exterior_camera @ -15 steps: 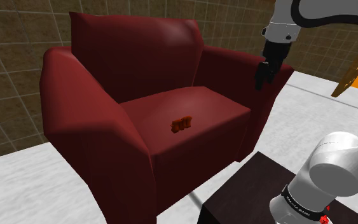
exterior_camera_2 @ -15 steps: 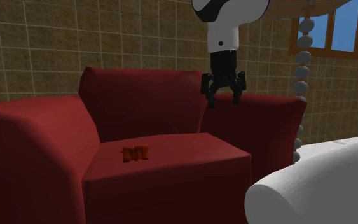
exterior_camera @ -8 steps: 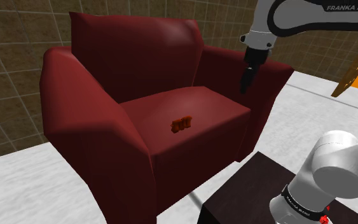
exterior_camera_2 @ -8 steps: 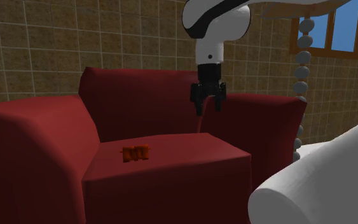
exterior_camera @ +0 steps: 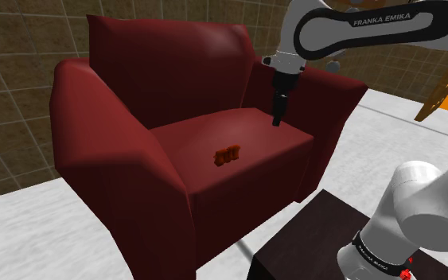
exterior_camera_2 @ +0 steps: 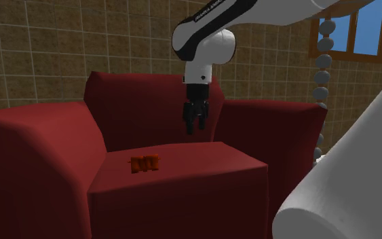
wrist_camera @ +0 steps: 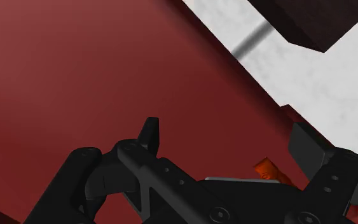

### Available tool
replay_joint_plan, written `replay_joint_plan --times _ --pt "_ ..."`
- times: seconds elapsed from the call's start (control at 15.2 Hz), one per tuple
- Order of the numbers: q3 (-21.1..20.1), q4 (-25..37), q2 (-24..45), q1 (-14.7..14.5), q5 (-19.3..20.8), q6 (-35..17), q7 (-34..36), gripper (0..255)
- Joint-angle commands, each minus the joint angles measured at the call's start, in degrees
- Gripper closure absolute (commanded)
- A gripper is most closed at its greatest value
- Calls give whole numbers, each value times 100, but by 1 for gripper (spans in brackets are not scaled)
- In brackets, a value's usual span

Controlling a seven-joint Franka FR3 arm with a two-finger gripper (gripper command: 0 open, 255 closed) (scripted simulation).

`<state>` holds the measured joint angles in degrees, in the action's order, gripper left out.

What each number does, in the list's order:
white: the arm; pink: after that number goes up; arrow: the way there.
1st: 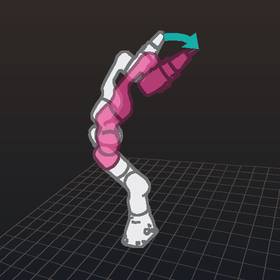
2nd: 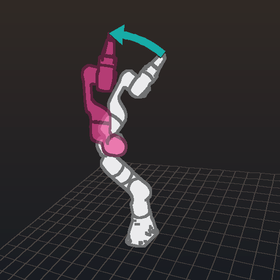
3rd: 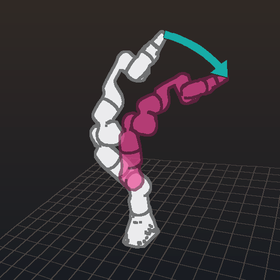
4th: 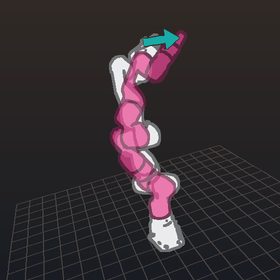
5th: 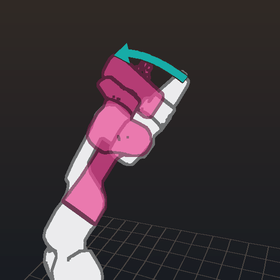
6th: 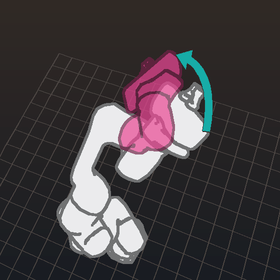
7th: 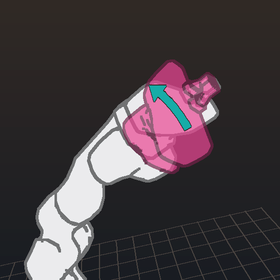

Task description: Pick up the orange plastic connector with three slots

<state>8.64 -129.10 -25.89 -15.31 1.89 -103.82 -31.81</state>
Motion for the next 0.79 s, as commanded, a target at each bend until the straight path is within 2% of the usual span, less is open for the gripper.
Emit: replay_joint_plan --times 0.0,0.73 --pt "48 77 288 -208 -125 -207 -520 0" --pt "-81 645 1666 -1203 -918 -863 -3111 0"
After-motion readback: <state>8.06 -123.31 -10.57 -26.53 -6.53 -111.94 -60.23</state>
